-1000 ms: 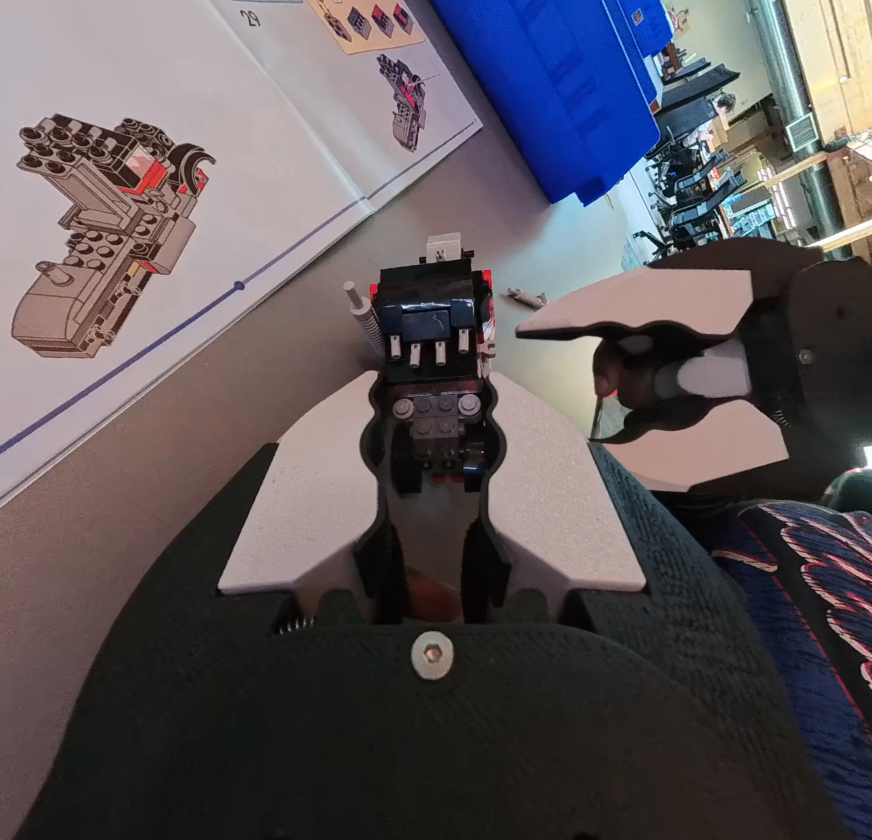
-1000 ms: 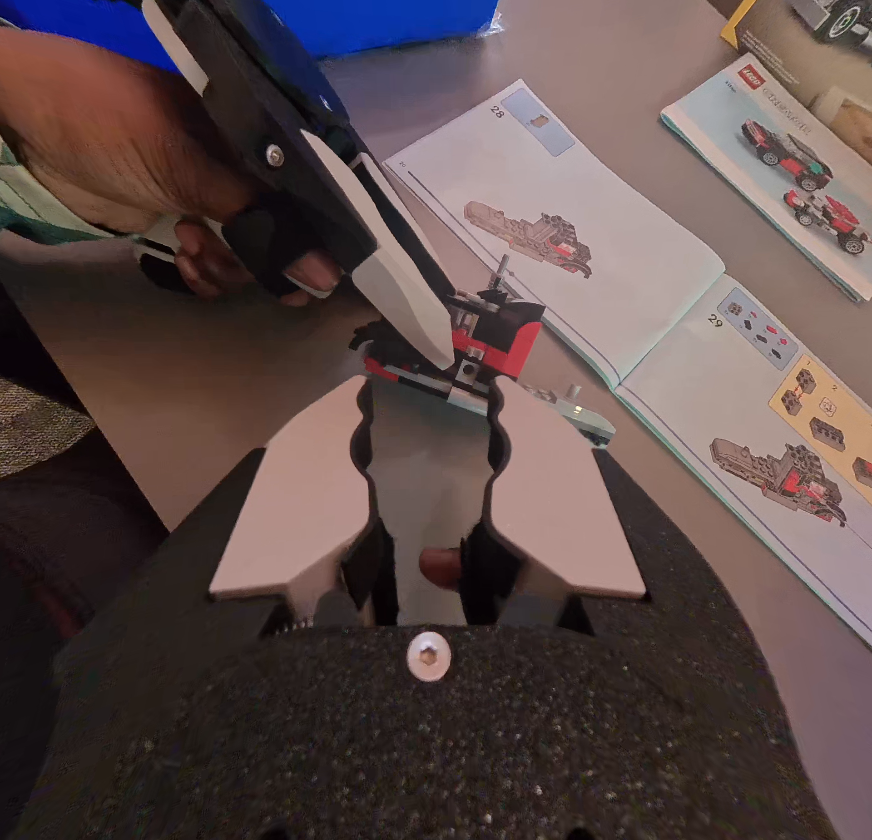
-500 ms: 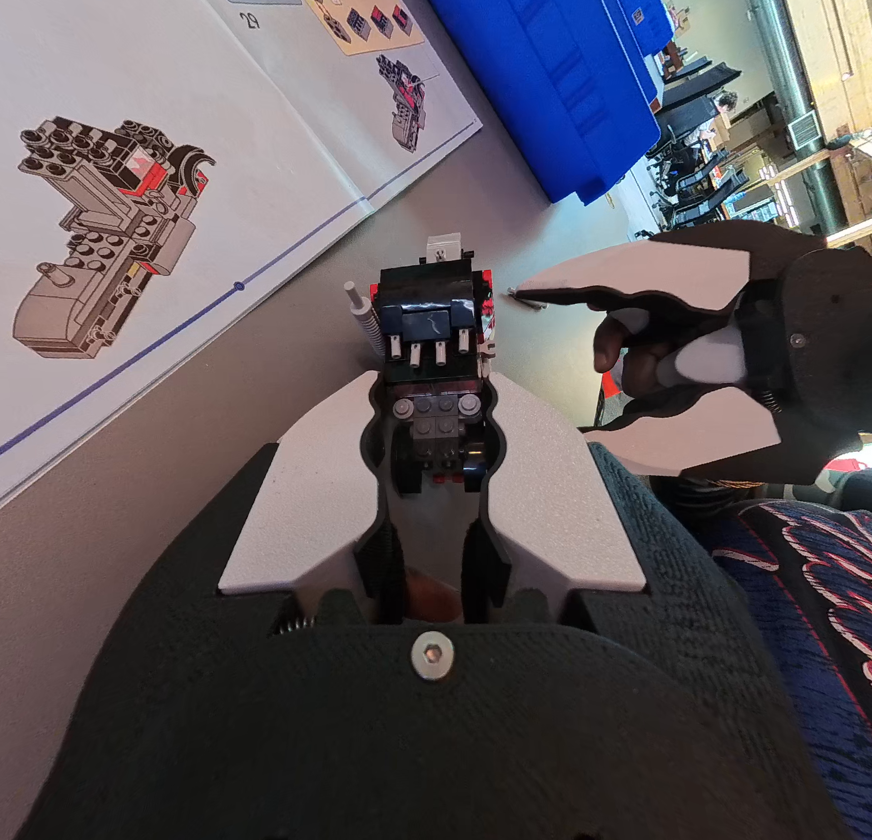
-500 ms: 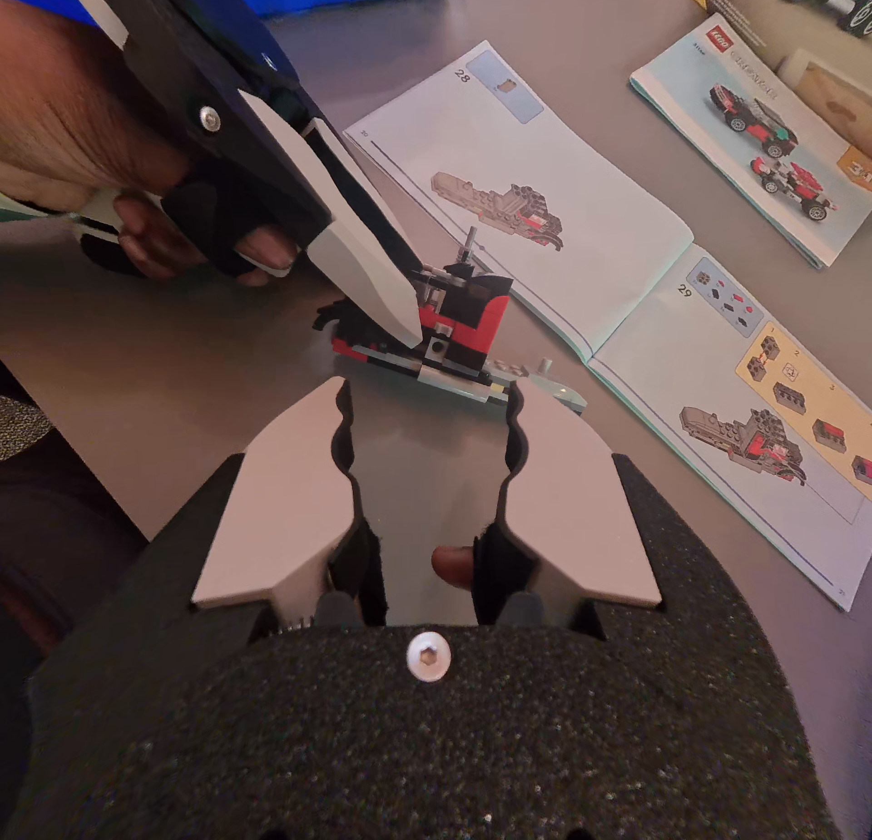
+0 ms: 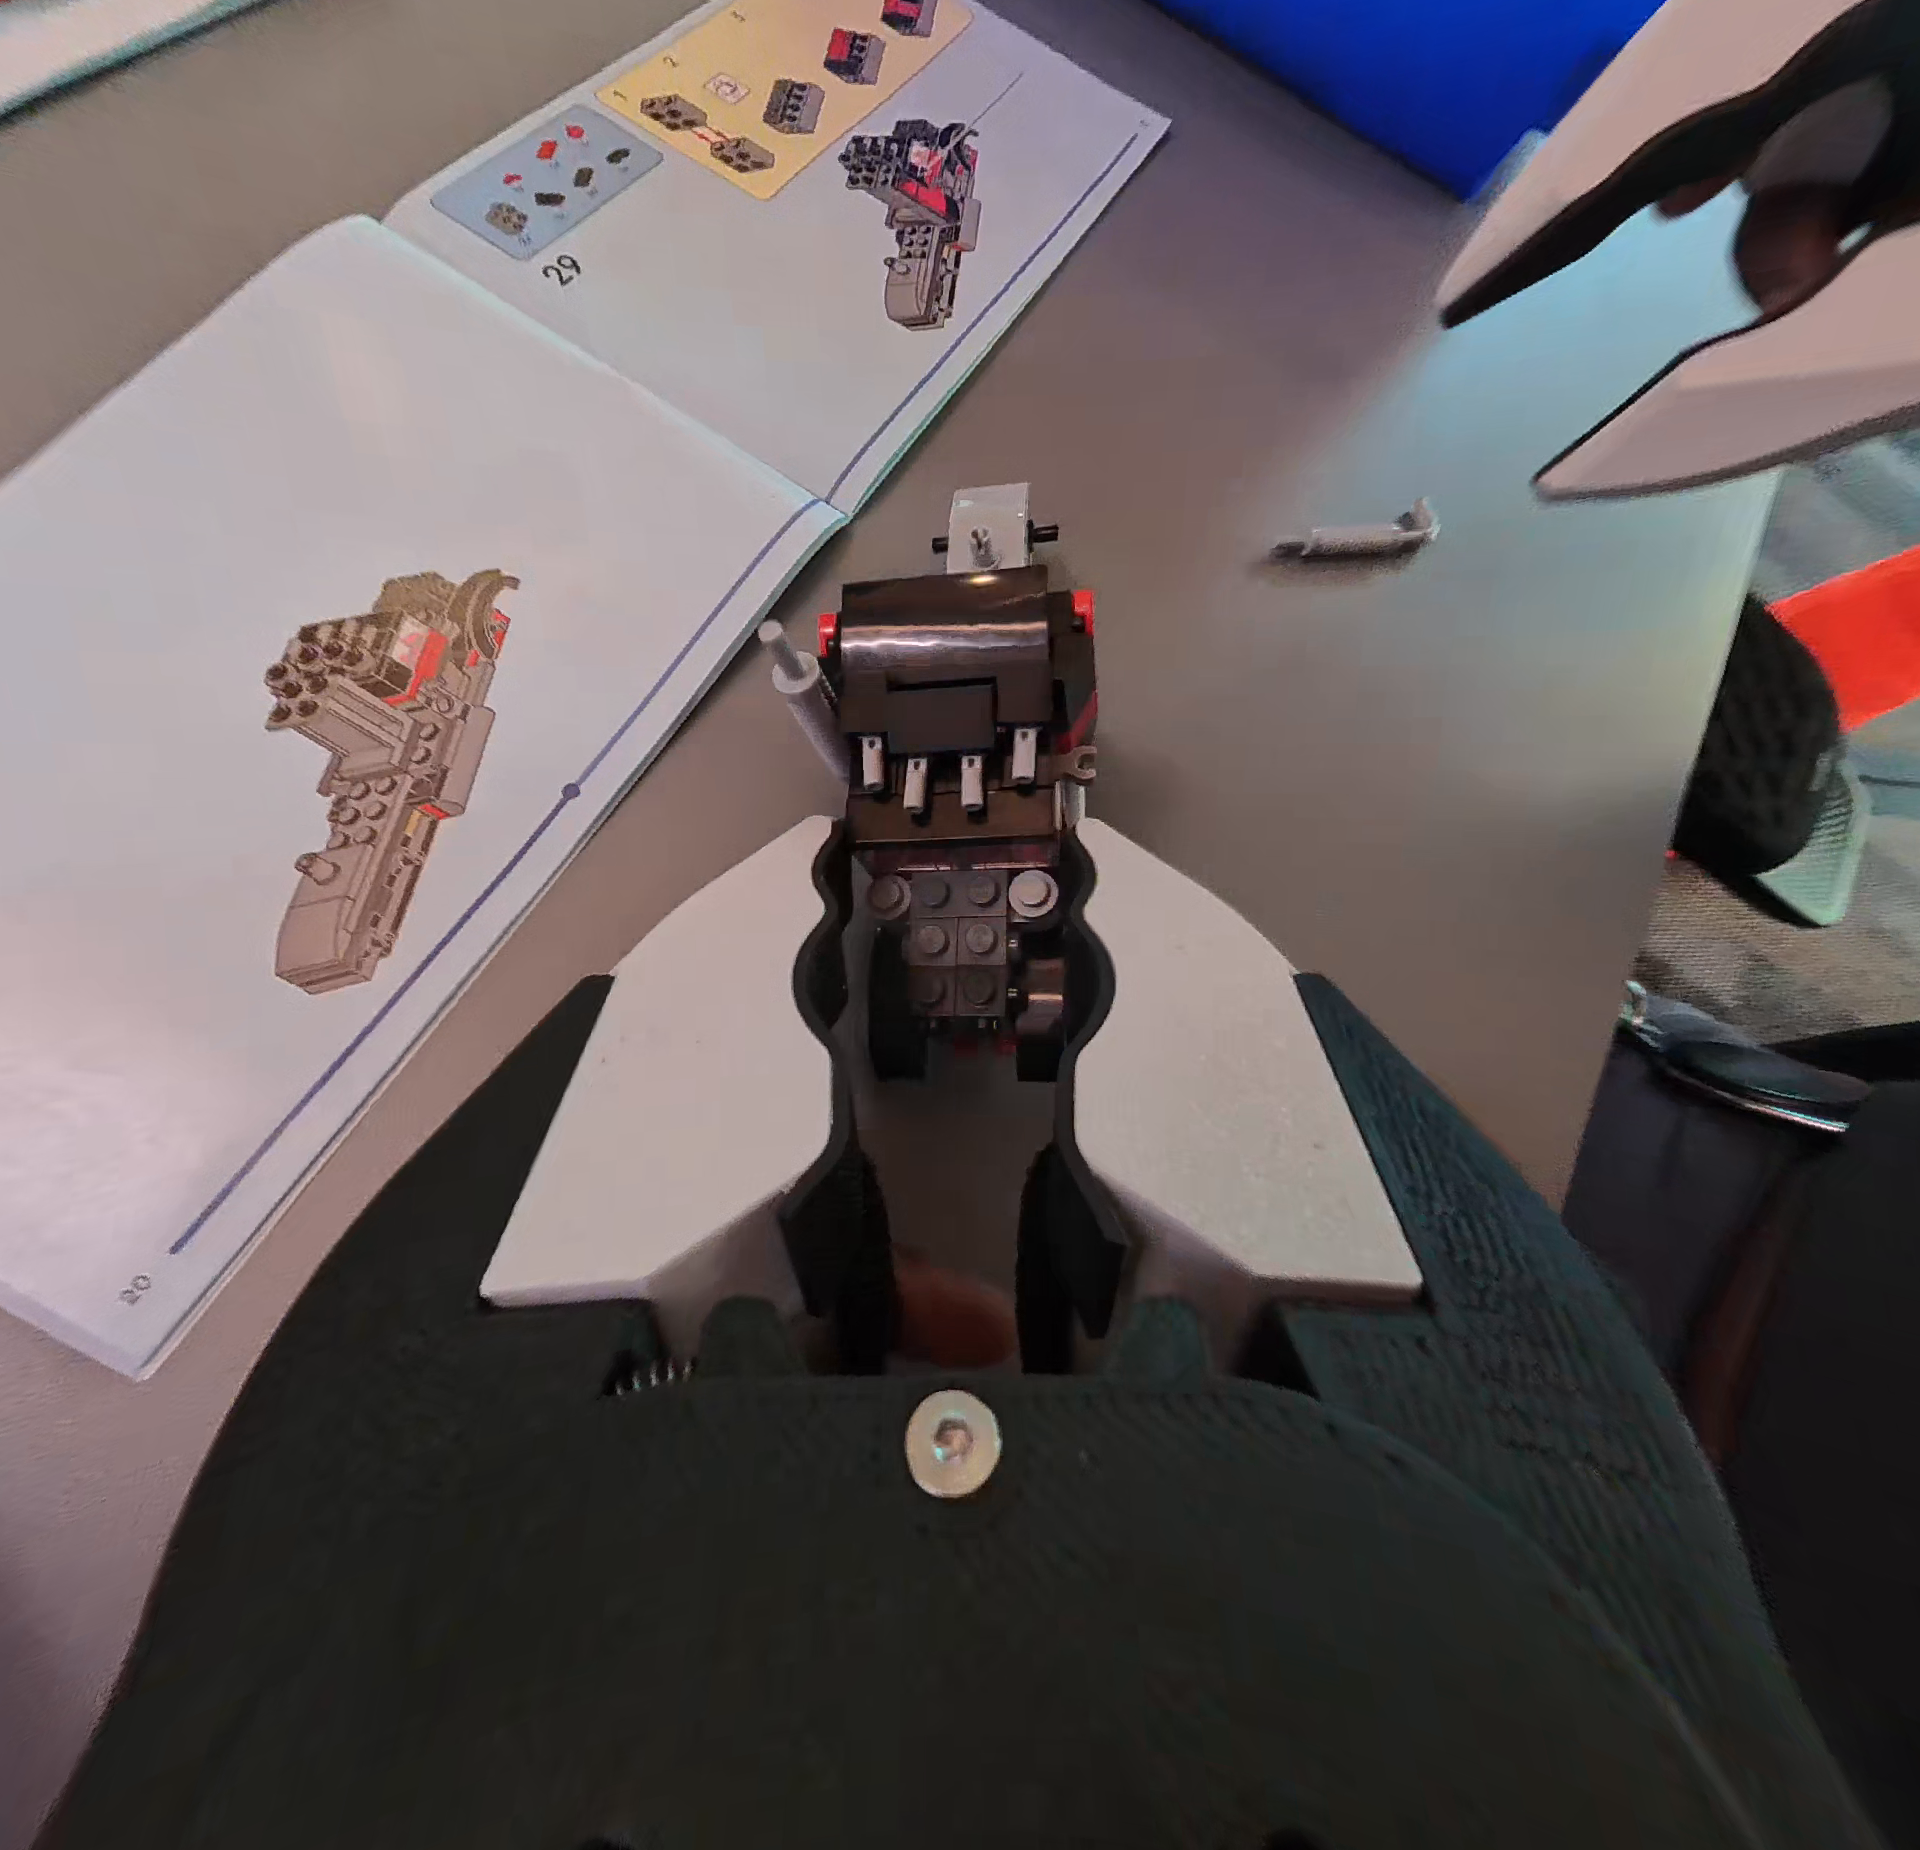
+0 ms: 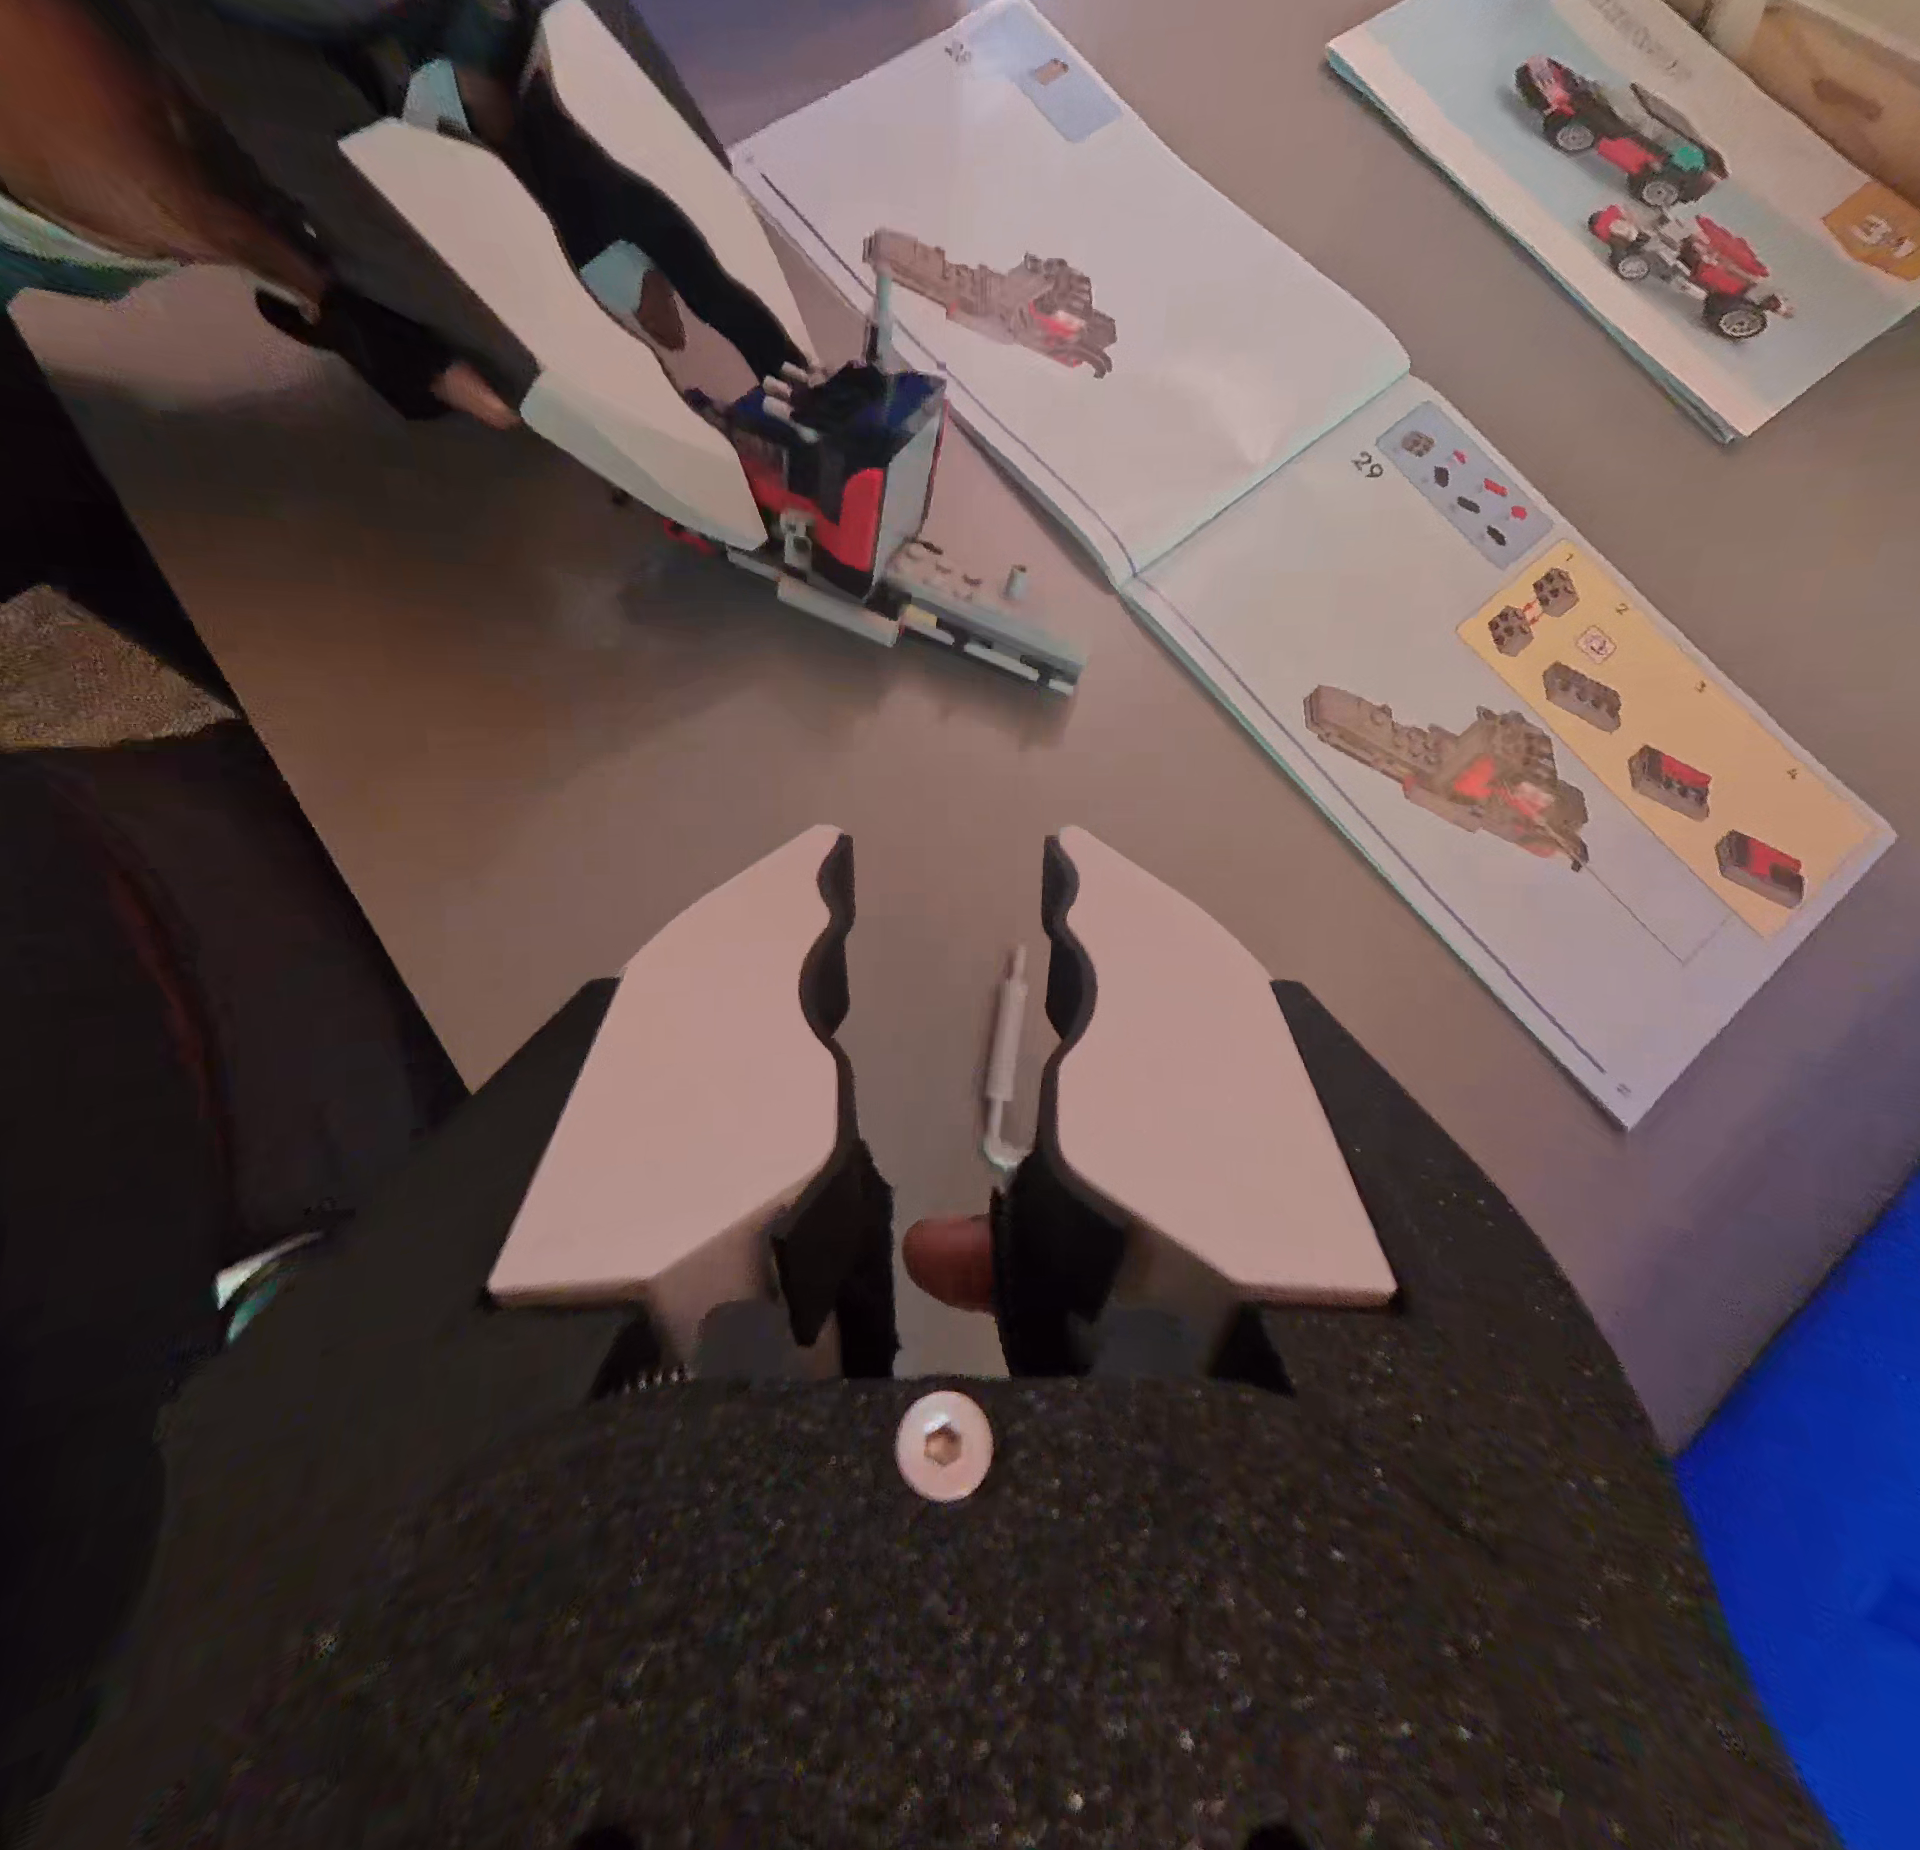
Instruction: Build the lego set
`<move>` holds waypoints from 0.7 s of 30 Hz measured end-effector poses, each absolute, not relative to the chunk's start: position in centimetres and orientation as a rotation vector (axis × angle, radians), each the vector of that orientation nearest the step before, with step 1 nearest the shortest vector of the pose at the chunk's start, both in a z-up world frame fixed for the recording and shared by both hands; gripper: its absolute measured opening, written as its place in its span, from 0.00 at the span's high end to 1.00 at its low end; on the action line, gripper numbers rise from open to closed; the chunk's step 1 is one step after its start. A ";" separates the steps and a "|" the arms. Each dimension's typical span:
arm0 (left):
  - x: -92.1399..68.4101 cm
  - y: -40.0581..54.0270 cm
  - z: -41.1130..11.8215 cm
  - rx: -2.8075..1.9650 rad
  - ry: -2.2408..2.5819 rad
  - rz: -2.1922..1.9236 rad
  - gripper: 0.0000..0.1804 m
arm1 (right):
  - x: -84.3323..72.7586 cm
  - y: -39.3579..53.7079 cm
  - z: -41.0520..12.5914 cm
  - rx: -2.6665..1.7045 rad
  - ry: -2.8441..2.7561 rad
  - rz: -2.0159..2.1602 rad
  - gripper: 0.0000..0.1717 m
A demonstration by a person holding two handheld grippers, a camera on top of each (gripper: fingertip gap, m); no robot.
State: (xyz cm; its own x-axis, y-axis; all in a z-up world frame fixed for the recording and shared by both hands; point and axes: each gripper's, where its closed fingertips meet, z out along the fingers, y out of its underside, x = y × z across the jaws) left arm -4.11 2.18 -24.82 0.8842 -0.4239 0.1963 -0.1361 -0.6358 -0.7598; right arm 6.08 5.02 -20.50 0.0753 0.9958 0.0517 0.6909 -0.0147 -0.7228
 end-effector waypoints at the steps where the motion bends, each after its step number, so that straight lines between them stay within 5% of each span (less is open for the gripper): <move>1: -4.1 2.3 -24.8 -2.243 0.414 -0.419 0.79 | 7.0 5.2 -20.7 -1.765 -1.705 0.655 0.82; 16: -3.3 2.2 -25.0 -2.215 0.534 -0.249 0.75 | 11.5 6.1 -26.3 -1.711 -1.987 0.538 0.85; 21: -3.8 1.9 -24.5 -2.209 0.536 -0.225 0.65 | 10.4 5.7 -27.0 -1.665 -1.995 0.529 0.96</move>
State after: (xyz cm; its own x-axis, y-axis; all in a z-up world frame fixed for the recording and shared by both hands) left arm -3.77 1.88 -24.47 0.8930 -0.4497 -0.0197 -0.3006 -0.5632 -0.7697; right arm 10.41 5.74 -27.03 -0.1402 0.9831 0.1176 0.7954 0.1826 -0.5779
